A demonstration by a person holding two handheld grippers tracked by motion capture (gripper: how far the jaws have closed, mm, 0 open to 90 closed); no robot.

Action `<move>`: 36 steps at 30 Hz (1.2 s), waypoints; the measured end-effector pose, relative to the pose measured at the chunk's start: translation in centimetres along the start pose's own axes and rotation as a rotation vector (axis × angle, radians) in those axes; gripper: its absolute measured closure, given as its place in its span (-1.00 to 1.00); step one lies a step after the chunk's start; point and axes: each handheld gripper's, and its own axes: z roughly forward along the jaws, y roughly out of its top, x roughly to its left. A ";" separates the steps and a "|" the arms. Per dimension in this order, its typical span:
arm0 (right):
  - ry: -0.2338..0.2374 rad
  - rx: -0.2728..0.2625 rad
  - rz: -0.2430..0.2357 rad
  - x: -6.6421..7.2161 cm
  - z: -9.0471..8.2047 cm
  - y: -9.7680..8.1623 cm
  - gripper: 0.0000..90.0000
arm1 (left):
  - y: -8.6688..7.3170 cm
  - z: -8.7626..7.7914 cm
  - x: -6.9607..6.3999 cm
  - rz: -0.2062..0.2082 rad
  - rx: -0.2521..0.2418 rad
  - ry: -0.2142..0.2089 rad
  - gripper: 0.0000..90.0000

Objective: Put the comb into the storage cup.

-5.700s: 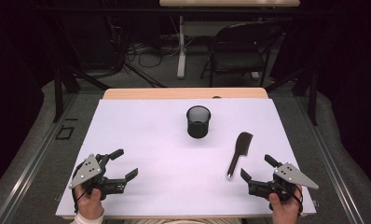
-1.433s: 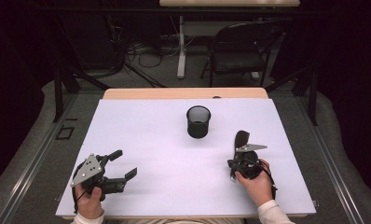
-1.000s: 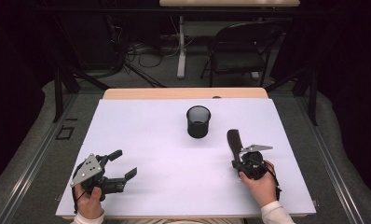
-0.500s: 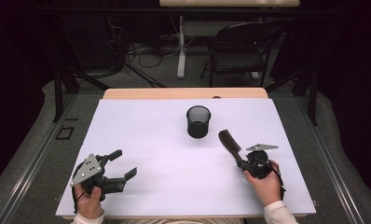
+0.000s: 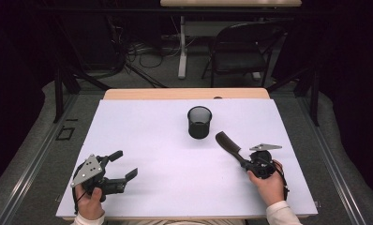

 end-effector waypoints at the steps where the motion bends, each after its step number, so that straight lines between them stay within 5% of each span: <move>1: 0.001 0.000 0.001 0.0 0.0 0.0 1.00 | 0.0 0.0 0.0 0.000 0.000 0.000 -0.66; 22: 0.019 -0.021 -0.003 0.2 -0.5 0.2 0.96 | 0.0 0.0 0.0 0.001 0.006 -0.001 -0.66; 36: 0.009 -0.048 -0.030 0.4 -1.3 0.7 0.55 | 0.0 0.0 0.0 0.003 0.007 -0.001 -0.66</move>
